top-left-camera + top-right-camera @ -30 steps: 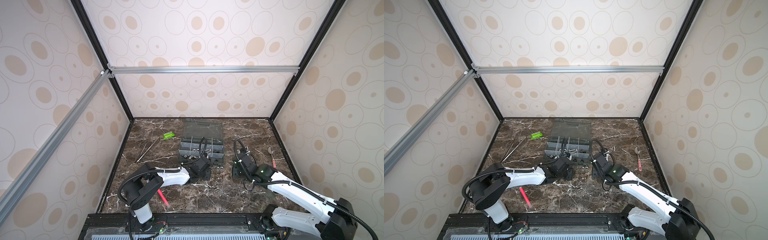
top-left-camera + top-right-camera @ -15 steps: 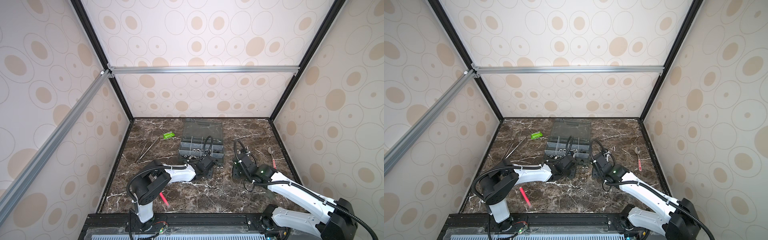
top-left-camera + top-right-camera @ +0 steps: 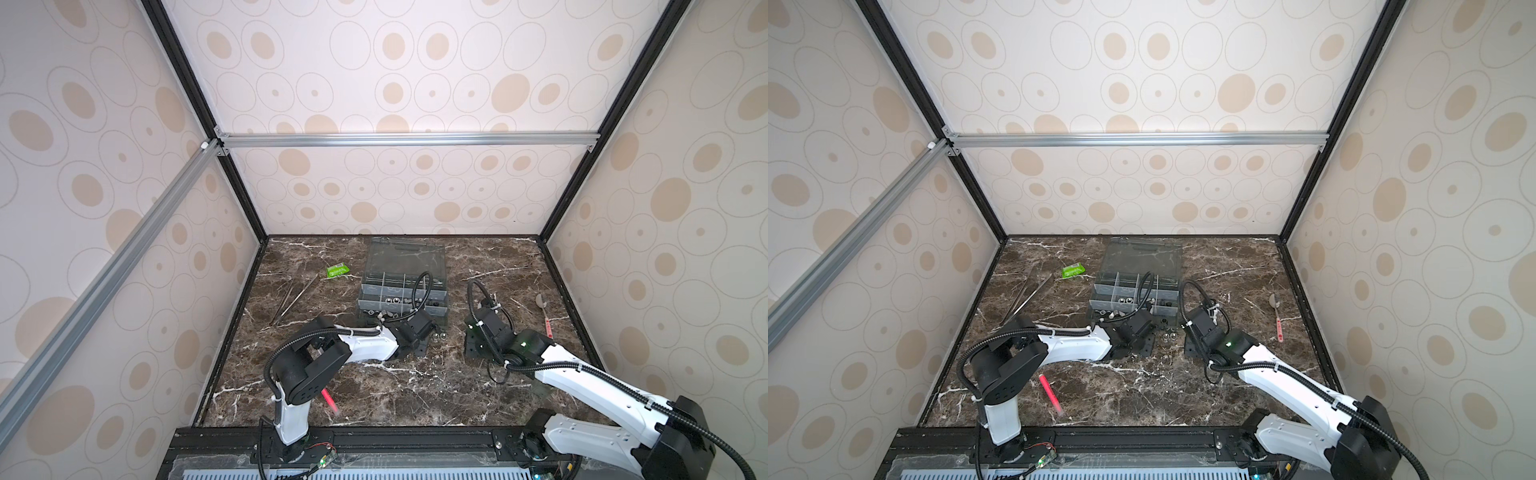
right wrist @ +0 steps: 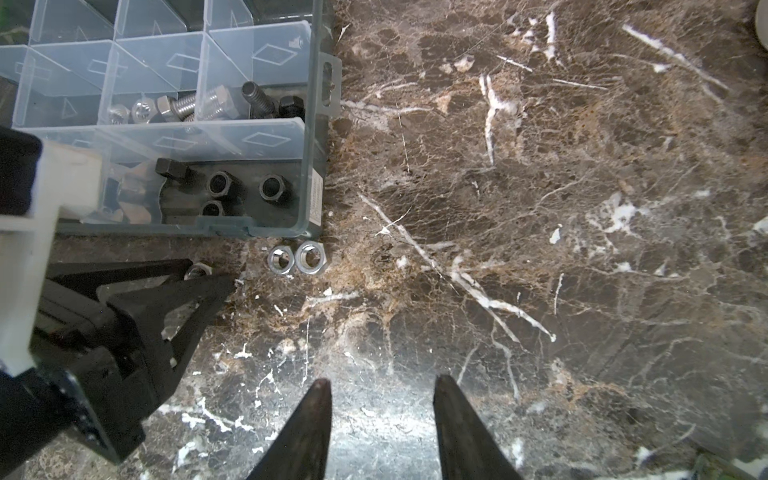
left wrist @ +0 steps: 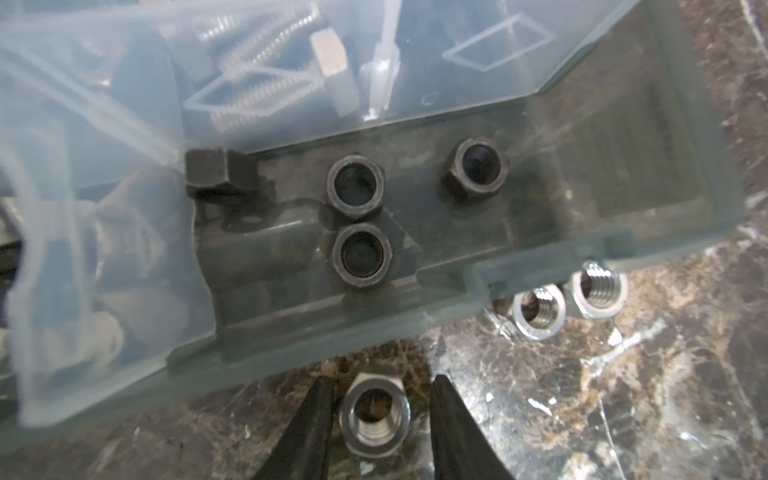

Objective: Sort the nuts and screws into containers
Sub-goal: 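Lower the left gripper onto a loose silver hex nut and close, then carry the silver nut with the left gripper over the nut compartment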

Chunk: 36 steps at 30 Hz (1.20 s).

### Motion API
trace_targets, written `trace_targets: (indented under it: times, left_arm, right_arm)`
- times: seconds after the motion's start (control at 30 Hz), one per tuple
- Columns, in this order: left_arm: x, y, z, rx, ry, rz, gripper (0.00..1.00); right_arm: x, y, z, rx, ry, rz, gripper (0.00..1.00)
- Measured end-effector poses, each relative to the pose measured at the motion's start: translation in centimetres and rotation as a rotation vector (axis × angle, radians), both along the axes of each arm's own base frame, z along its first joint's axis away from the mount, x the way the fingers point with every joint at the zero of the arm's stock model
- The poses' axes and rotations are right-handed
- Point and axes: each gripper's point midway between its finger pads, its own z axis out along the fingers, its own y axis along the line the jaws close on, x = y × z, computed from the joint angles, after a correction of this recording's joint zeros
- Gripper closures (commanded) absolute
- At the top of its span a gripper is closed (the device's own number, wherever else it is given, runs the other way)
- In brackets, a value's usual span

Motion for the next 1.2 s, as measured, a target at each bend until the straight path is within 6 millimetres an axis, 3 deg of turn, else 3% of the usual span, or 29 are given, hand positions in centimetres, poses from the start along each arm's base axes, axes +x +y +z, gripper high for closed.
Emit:
trace_targets:
  times: [0.9,1.07,1.2]
  left_arm:
    - [0.3,-0.1,0.0,0.025,-0.020,-0.018,0.80]
    - [-1.0,0.7,0.5,0.014,-0.007,-0.035,0.81]
    - [-2.1,1.2,2.2,-0.022,-0.014,-0.072,0.81]
  right_arm:
    - [-0.2,-0.2,-0.7,-0.002,0.009,-0.005,0.56]
    - [-0.2,-0.2,-0.6,-0.001,0.005,-0.006,0.56]
    - [-0.2,-0.2,-0.6,0.000,0.003,-0.006,0.56]
